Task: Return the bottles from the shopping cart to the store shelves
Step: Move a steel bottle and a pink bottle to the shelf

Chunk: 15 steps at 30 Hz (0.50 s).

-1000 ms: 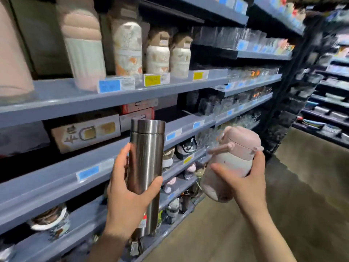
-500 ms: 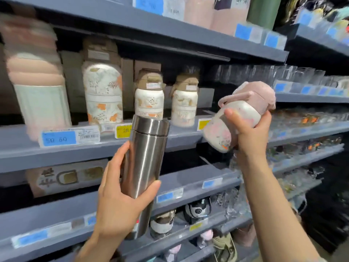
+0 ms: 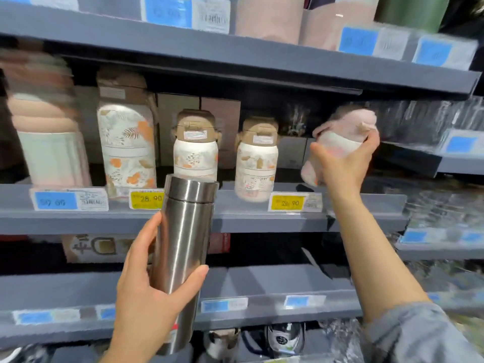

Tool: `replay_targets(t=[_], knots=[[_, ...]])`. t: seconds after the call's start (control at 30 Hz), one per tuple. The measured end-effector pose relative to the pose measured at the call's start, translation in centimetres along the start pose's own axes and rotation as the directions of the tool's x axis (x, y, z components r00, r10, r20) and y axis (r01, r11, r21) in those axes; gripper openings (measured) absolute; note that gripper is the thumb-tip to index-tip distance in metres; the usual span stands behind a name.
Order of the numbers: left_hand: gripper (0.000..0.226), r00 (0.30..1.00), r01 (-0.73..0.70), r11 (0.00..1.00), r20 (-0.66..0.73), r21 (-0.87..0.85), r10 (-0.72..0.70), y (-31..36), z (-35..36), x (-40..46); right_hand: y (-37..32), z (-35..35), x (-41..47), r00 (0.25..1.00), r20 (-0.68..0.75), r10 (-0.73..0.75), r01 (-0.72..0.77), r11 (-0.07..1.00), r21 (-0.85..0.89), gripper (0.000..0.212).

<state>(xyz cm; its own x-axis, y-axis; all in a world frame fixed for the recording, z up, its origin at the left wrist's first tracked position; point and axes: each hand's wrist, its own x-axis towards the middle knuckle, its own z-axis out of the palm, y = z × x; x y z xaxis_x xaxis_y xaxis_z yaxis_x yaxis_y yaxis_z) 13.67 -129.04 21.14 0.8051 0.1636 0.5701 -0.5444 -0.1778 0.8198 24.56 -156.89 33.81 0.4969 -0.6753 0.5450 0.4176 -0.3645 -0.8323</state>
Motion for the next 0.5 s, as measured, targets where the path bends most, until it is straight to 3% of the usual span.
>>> replay_targets(t=[0.13,0.3,0.5], knots=[[0.095,1.0,0.003,1.0,-0.015,0.002,-0.003,0.0,0.9,-0.1,0.7,0.0,0.9,0.984,0.172,-0.035,0.081,0.96,-0.268,0.103],[0.092,0.999,0.035,0.999,-0.013,0.012,-0.035,0.1,1.4,-0.8,0.7,-0.1,0.9,0.963,0.27,-0.006,0.123,0.9,-0.417,0.102],[0.093,1.0,0.002,0.998,-0.017,0.071,0.0,-0.2,1.0,-1.7,0.5,-1.6,0.6,0.963,0.268,-0.011,0.166,0.808,-0.565,0.115]])
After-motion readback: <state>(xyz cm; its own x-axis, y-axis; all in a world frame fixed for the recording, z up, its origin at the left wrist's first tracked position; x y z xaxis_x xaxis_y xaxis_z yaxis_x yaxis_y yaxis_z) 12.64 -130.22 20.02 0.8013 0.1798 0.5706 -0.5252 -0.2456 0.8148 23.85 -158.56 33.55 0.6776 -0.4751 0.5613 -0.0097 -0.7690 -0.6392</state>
